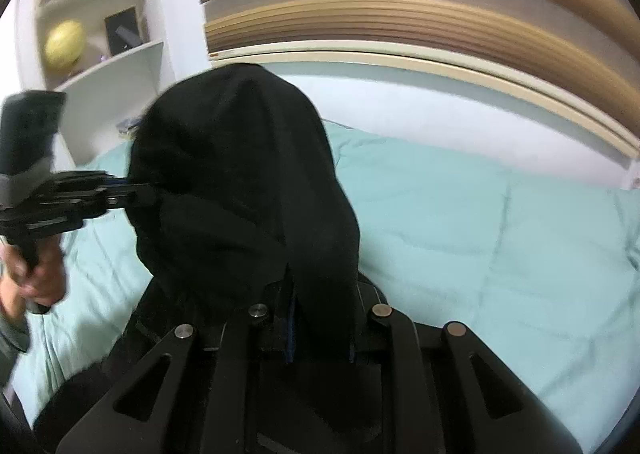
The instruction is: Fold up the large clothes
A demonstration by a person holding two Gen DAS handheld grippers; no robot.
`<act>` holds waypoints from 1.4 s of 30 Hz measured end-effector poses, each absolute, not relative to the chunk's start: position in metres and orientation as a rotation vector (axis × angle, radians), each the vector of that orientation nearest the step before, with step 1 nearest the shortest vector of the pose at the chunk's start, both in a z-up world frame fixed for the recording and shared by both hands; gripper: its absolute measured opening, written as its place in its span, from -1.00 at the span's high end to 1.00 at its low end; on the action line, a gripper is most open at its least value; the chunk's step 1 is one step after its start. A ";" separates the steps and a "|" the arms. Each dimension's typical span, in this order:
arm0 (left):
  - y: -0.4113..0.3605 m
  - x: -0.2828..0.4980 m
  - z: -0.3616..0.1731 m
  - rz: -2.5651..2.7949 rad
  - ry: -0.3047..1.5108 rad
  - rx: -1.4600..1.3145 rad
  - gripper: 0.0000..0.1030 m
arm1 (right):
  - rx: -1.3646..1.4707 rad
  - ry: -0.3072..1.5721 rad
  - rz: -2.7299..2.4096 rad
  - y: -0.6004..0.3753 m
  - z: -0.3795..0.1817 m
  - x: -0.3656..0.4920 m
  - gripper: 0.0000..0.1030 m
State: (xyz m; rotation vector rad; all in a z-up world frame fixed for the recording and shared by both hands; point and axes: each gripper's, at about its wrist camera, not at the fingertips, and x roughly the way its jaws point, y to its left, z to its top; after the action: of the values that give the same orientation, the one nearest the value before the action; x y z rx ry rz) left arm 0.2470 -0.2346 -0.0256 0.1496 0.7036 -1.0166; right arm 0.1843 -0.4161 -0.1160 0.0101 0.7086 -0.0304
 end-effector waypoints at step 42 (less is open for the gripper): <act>-0.196 0.153 -0.234 -0.922 1.398 -0.018 0.82 | 0.400 1.317 -0.175 -0.344 -0.331 0.118 -0.07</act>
State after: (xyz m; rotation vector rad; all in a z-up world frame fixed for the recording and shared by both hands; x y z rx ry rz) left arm 0.1535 -0.1964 -0.2344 -0.0177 1.3980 -0.9225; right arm 0.1178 -0.3441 -0.3312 0.3998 1.3173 -0.1752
